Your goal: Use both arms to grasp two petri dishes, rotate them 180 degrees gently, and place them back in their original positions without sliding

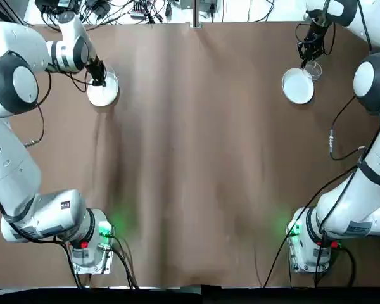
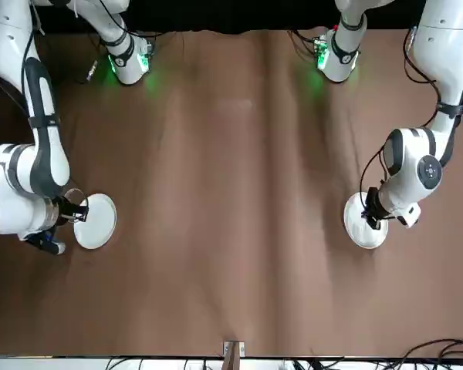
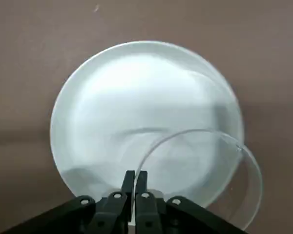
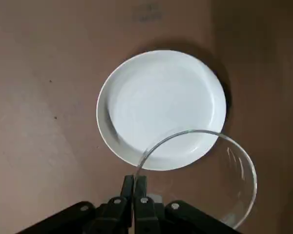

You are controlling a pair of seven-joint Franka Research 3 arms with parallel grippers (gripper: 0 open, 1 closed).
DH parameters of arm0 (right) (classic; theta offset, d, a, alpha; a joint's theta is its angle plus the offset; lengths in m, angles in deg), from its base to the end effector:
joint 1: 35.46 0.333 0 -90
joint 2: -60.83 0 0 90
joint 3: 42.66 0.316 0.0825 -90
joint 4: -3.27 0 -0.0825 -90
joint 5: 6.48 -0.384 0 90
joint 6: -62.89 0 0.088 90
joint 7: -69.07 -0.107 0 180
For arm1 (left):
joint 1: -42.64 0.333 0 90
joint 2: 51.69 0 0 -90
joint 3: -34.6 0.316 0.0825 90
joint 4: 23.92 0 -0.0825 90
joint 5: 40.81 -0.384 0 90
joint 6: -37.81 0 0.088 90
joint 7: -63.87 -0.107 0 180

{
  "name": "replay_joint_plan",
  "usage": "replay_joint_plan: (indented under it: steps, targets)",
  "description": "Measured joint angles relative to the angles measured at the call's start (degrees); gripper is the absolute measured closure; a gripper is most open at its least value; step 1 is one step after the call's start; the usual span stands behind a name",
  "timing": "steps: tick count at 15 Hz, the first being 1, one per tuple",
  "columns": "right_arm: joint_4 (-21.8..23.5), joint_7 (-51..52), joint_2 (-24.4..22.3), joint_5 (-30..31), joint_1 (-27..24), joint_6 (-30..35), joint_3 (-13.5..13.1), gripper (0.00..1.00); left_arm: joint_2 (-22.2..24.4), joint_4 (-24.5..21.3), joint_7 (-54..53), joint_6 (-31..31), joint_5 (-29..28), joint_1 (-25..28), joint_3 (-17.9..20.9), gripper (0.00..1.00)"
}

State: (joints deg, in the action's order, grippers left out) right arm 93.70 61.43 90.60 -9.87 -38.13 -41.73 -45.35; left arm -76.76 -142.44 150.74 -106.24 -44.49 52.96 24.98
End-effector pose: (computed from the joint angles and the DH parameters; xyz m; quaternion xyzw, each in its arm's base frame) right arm 0.6559 -0.0530 0.3181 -0.9832 0.1219 0.1354 0.0127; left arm 0.5924 0.0080 0.2214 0.7340 0.6789 -0.0055 0.0172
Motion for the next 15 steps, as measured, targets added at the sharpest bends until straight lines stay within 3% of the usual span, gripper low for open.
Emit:
replay_joint_plan:
  steps: [5, 15]
  targets:
    - [-1.22, 15.90, -0.42, -0.02, -1.50, 0.24, -0.21, 0.96, 0.18, -5.35, 0.02, -6.50, 0.00, 0.25, 0.18, 0.96]
    - [-1.29, 41.22, -0.43, 0.20, -1.93, 0.56, -0.36, 0.96, 0.20, -6.02, 0.01, -7.00, -3.74, 2.18, 0.54, 0.96]
